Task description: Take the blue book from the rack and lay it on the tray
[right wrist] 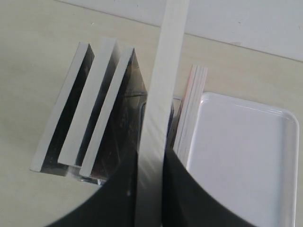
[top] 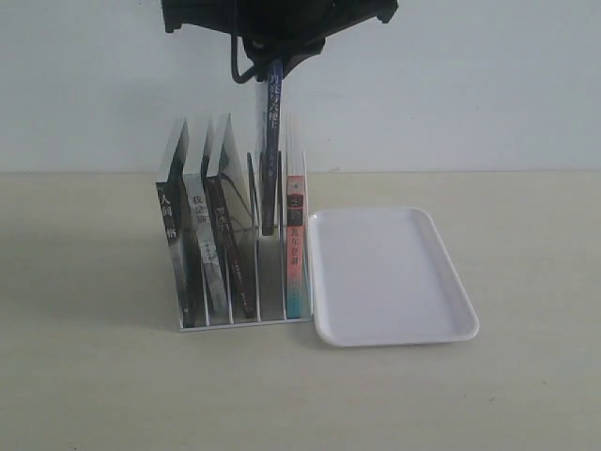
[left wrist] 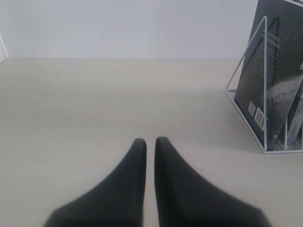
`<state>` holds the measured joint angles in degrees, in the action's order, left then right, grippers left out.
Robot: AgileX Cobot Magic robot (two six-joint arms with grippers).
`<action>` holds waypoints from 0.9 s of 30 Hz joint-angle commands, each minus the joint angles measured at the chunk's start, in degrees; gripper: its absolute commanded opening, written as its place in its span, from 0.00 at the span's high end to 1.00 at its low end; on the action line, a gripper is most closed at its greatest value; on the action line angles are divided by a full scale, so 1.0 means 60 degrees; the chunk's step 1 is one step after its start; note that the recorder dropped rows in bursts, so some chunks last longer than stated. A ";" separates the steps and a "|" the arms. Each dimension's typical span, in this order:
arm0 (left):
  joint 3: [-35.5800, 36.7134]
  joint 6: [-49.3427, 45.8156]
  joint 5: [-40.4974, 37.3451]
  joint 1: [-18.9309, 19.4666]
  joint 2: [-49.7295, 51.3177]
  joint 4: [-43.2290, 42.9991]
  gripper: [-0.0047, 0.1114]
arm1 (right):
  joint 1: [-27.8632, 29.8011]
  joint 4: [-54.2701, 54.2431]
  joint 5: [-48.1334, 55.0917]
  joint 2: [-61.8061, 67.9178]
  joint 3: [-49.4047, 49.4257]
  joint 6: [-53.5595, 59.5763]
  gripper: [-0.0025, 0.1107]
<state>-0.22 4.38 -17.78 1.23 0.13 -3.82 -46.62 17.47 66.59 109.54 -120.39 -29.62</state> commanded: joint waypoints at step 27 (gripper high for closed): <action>0.0037 -0.0019 0.0037 -0.0076 -0.0021 -0.0028 0.91 | 0.0021 0.0216 -0.0144 -0.2227 -0.0058 0.0194 0.98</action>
<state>-0.22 4.38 -17.78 1.23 0.13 -3.82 -46.62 17.24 69.05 101.11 -120.39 -28.96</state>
